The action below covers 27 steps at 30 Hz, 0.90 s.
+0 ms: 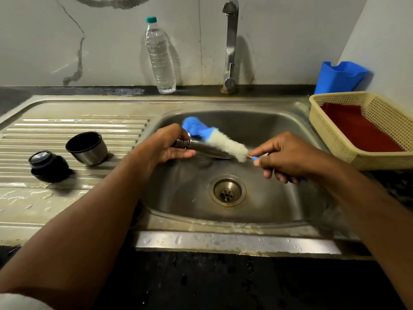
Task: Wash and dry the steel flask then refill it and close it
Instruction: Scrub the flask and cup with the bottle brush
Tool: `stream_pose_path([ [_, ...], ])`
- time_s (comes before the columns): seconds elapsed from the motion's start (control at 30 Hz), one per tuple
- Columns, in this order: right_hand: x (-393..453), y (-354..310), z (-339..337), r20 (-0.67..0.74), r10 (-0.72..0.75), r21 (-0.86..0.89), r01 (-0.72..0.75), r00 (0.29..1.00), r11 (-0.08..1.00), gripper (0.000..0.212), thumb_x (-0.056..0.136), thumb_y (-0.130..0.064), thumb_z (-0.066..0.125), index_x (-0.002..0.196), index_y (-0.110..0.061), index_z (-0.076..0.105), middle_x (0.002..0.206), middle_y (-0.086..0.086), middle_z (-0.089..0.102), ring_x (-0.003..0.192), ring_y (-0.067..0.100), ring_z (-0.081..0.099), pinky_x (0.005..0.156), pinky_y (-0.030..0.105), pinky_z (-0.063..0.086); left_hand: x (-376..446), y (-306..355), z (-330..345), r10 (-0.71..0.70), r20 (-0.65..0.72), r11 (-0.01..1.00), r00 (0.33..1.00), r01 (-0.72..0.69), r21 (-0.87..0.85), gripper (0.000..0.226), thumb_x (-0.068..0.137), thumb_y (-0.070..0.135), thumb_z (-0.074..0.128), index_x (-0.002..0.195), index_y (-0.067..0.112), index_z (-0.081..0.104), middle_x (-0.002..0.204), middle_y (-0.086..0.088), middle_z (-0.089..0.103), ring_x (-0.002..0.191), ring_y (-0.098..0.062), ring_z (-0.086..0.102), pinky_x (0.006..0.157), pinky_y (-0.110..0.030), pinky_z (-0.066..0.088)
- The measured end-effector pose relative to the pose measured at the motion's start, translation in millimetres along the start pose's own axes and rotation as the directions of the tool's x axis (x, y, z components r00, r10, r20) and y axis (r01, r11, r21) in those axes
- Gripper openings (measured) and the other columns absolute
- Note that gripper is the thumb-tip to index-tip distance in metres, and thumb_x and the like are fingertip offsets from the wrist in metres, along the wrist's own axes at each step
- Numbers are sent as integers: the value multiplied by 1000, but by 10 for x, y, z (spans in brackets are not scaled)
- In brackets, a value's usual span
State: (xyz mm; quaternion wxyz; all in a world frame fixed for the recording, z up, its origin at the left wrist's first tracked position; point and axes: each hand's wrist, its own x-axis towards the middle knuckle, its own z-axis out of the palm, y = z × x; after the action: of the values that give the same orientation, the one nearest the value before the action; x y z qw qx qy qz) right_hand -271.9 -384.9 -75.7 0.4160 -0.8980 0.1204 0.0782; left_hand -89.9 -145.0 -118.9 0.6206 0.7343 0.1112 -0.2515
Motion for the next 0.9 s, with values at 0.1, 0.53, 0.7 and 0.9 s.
stream_pose_path([
  [0.1,28,1,-26,-49,73,-66,-76,996,995,21,95,-11,67,110,-22,77,65,9,74,39,14,55,36,21,38,-48,7,17,-16,19,999,1000,15,38,13,103,9,53,111,2,60,110,-21,61,77,-33,73,51,-33,63],
  [0.53,28,45,-43,-180,132,-261,-177,975,949,23,90,-10,60,101,-17,79,61,8,74,41,17,62,39,23,43,7,-41,27,-8,32,996,999,5,85,39,105,38,62,128,8,53,102,-24,66,72,-35,73,46,-35,62],
  [0.7,-18,-27,22,-43,18,-49,-20,999,999,25,93,-9,67,112,-22,76,64,9,74,37,13,54,35,21,37,-22,-42,31,22,-15,997,1000,-21,73,36,106,33,63,126,6,52,108,-27,65,69,-35,72,46,-36,62],
  [0.9,31,43,-31,-182,111,-274,-159,977,948,25,89,-9,62,106,-18,79,62,7,74,39,15,61,39,22,43,-77,-52,65,76,-41,993,996,-71,96,35,109,36,56,130,9,50,98,-23,64,68,-38,72,56,-41,64],
])
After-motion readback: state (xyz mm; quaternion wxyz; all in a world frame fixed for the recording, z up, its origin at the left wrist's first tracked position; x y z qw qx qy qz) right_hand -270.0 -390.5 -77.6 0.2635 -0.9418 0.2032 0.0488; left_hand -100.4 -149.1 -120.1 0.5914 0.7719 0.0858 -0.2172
